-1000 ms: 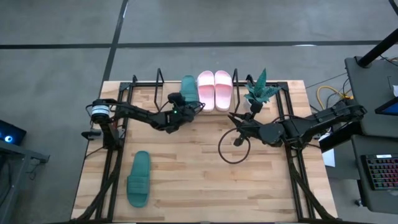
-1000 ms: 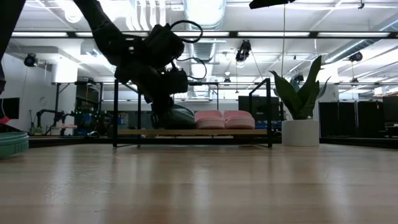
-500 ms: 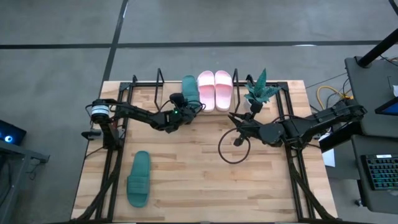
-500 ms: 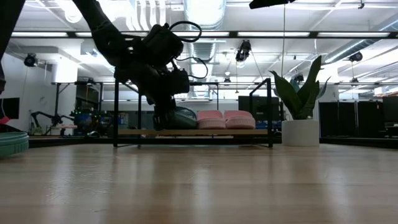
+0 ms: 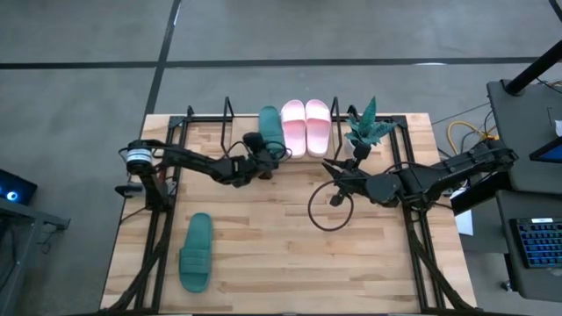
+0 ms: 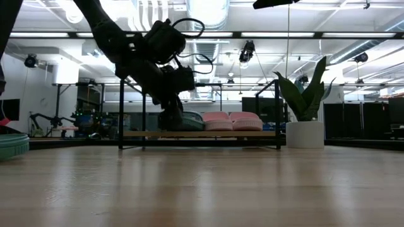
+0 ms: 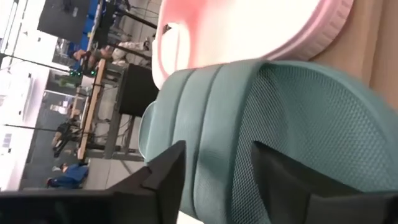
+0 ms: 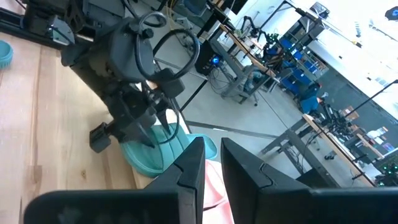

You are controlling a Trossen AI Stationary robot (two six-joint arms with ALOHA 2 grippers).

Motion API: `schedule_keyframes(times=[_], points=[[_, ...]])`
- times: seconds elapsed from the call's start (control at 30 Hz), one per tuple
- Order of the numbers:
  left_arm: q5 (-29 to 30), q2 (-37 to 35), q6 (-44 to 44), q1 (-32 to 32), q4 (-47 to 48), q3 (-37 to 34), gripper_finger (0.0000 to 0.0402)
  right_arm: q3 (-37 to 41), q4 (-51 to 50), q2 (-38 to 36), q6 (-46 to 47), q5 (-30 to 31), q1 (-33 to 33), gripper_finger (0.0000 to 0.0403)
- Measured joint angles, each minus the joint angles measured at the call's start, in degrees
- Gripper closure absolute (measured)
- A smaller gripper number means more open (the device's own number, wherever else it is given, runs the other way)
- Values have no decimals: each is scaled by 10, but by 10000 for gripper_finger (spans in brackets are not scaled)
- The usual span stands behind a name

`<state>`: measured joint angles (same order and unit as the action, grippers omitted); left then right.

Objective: Pick and place slides into the shelf
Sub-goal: Put the top green slipper on the shelf, then put the green slipper on the shelf

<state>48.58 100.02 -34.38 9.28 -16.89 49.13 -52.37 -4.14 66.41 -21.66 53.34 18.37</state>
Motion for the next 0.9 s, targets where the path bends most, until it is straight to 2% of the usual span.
schedule_keyframes(times=[0.1,0.3,0.57,0.67,0.77,0.83,0.9], points=[[-18,-21,26,0,24,0,209,0,0,0,0,0,0,360],[-169,-86,105,-1,122,1,183,0,1,0,-5,0,0,360],[-191,-204,136,-28,207,1,182,0,2,0,2,-1,0,360],[-248,-252,174,-46,260,3,182,1,3,1,33,-59,0,360],[-341,-296,253,-63,322,8,182,7,15,2,49,-179,-2,360],[-399,-323,315,-74,361,9,182,22,59,6,26,-242,-3,360],[-446,-344,377,-85,385,9,182,45,121,14,-10,-264,-4,360]])
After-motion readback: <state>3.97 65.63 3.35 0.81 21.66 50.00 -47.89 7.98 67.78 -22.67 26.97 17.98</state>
